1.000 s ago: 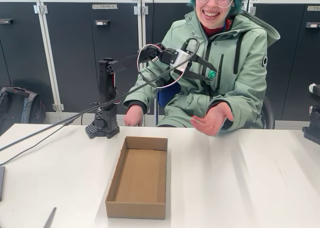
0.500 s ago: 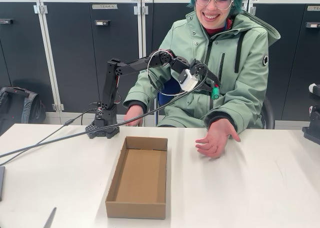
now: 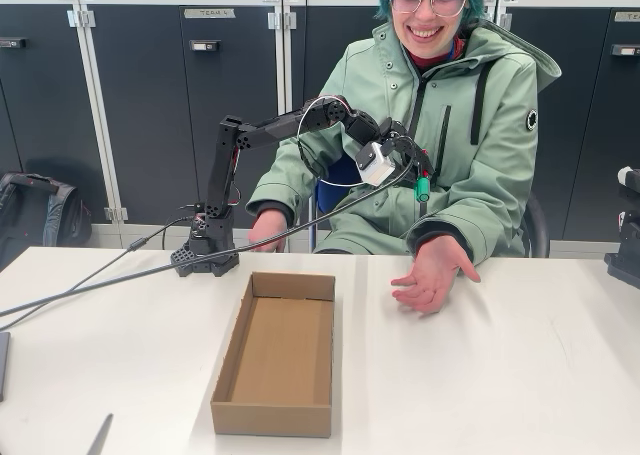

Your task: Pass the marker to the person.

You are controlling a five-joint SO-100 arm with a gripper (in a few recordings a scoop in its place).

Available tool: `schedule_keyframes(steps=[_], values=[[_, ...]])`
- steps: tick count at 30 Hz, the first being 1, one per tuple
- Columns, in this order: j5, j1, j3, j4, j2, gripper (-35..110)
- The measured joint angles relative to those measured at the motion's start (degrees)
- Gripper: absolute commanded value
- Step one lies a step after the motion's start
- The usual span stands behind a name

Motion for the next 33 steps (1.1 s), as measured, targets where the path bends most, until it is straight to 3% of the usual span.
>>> schedule_keyframes(steps=[21, 27, 33], values=[[-1.4, 1.7, 0.0, 0.0, 0.0, 0], [-2.5, 2.6, 0.0, 1.2, 0.0, -5], [-1.7, 5.4, 7.9, 2.6, 0.0, -5]])
